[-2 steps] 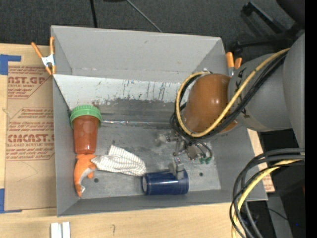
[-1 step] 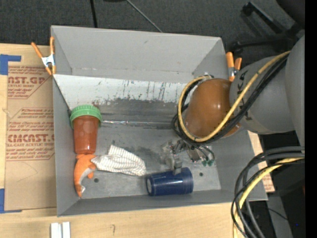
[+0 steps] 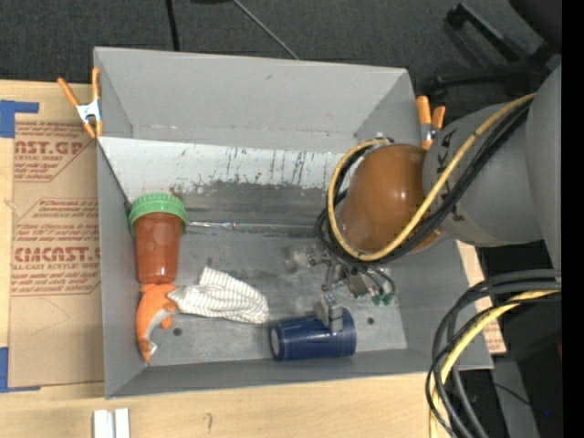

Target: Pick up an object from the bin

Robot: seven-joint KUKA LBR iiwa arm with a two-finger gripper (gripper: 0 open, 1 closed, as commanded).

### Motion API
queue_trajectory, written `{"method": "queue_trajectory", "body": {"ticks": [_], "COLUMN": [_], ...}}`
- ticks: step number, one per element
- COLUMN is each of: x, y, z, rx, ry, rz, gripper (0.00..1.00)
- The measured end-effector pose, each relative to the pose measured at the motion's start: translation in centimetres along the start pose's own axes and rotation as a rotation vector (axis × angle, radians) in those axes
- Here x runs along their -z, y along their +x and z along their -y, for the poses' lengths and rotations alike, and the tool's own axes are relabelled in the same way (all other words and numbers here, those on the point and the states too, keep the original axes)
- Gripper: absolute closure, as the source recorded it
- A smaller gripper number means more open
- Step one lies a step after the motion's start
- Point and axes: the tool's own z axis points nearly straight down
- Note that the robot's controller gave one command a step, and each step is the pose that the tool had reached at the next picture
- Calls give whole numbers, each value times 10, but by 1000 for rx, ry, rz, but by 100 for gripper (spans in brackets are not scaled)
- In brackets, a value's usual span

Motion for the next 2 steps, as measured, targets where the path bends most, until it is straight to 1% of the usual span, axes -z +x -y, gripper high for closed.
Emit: {"method": "queue_trajectory", "body": {"ticks": [1, 2], "x": [0, 0], "y": [1, 0], "z": [0, 0], "rx": [0, 0], "ry": [0, 0], "rz": [-4, 0], "gripper": [100, 0]}}
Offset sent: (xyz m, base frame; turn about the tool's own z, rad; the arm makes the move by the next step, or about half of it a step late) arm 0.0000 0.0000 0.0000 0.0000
